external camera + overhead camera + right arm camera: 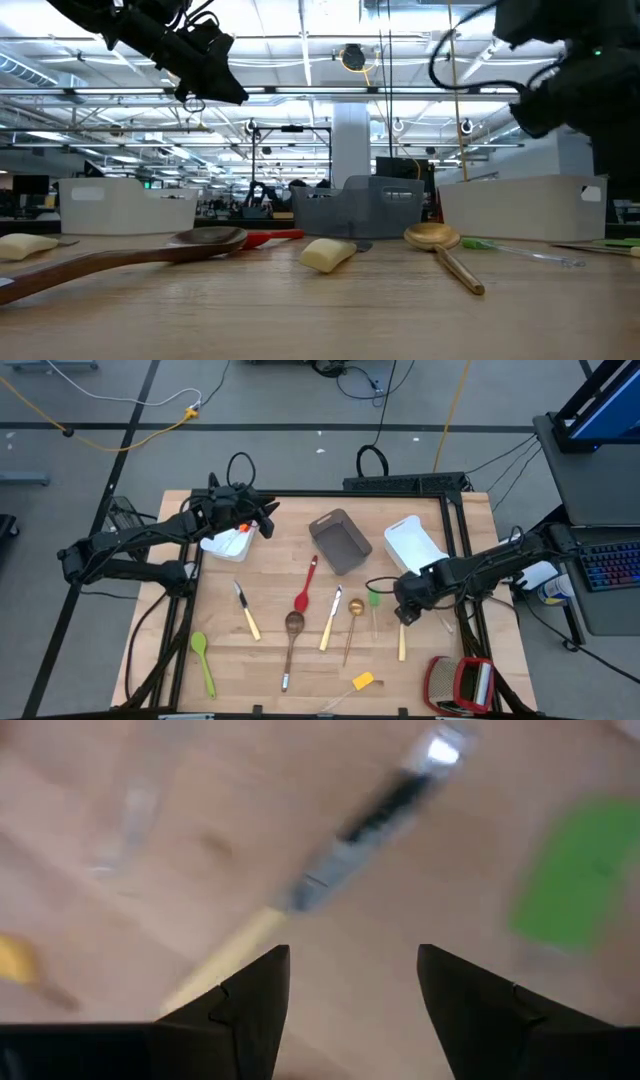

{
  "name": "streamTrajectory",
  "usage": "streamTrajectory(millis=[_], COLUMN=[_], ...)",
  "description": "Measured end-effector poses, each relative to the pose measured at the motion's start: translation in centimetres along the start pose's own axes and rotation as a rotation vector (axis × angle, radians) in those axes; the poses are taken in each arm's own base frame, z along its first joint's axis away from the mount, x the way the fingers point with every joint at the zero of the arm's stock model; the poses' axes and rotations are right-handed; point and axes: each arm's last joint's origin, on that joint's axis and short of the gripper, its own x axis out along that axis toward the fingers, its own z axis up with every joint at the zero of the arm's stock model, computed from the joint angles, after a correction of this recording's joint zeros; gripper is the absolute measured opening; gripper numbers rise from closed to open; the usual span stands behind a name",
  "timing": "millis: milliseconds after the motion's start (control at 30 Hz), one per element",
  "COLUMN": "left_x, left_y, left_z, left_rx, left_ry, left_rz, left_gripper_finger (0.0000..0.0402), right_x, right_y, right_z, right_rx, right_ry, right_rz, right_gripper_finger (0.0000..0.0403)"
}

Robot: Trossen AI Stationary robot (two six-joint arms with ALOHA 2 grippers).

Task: Pick & Place Kitchen Items
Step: Put the right green spatula into the left white bin

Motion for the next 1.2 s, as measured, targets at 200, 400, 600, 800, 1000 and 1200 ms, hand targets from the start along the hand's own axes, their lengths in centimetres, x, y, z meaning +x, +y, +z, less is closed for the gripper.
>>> streamTrajectory(millis=[200,400,600,800,1000,1200], left_x=[0.0,0.0,0.0,0.0,0.0,0.0], left_y=[0.0,0.0,0.0,0.0,0.0,0.0], left_z=[0.0,0.0,0.0,0.0,0.0,0.0], left_rx=[0.0,0.0,0.0,-0.001,-0.001,-0.001], left_ry=[0.0,0.0,0.0,0.0,0.0,0.0], left_rz=[0.0,0.0,0.0,0.0,0.0,0.0], left_gripper_finger=[0.0099,0.0099,0.0099,0.0099,0.0099,0.0099], right_x=[-0.1,1.0,2.7,4.1,4.5,4.6], right_y=[-1.8,-2.7,-4.1,-4.9,-5.5,-5.2], right_z=[-0.5,-0.5,-0.6,-0.1,0.1,0.2], right_rx=[0.079,0.076,0.079,0.07,0.091,0.087], right_ry=[-0.018,-0.027,-0.065,-0.089,-0.099,-0.095], right_rz=[-0.21,-0.251,-0.3,-0.275,-0.294,-0.255], right_gripper_finger=[0.0212,0.0212,0.0212,0.0212,0.0212,0.0199])
